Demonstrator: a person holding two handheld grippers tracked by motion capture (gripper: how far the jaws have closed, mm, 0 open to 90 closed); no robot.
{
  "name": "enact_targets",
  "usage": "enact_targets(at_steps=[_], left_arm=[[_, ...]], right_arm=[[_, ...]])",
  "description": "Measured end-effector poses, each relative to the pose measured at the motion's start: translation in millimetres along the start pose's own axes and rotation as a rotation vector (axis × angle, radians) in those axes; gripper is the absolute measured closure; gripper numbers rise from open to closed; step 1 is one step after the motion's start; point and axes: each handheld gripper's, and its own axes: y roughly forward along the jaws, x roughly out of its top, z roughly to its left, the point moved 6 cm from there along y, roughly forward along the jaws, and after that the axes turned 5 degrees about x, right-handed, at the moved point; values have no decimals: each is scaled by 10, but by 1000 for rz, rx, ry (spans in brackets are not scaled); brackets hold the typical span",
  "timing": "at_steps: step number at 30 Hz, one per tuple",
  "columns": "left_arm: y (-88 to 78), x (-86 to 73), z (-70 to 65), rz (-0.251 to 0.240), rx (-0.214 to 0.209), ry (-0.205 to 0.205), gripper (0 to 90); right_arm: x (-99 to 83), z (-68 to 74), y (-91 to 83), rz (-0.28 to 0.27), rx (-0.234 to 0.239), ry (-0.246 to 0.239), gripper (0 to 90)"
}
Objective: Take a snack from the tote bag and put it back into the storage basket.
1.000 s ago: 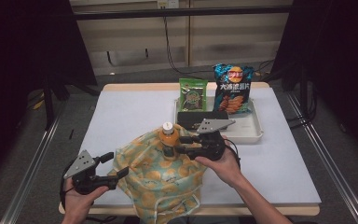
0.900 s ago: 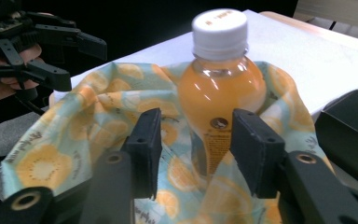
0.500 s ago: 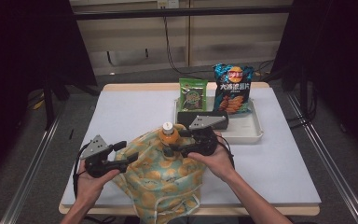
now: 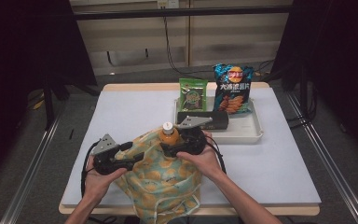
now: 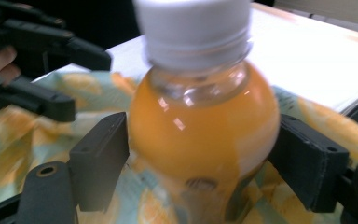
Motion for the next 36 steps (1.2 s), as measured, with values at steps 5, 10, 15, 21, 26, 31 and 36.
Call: enact_targets(at_steps=[5, 10, 15, 21, 26, 31, 36], left_arm=[[13, -7, -17, 1, -5, -1, 336], [48, -5, -24, 4, -6, -8, 299], [97, -10, -54, 16, -15, -2, 221], [229, -63, -54, 50, 4, 8, 180], [250, -52, -12, 49, 11, -8, 223], [207, -83, 67, 55, 16, -35, 631], [180, -118, 88, 67, -11, -52, 837]], right_arm=[[12, -5, 73, -26, -32, 16, 204], [16, -5, 137, -34, -49, 18, 265], [17, 8, 141, -34, -40, 4, 297], [19, -9, 72, -43, 12, 3, 299], [67, 36, -15, -59, 41, -13, 299], [118, 98, -134, -70, 90, -15, 300], [168, 143, -251, -83, 112, -33, 300]])
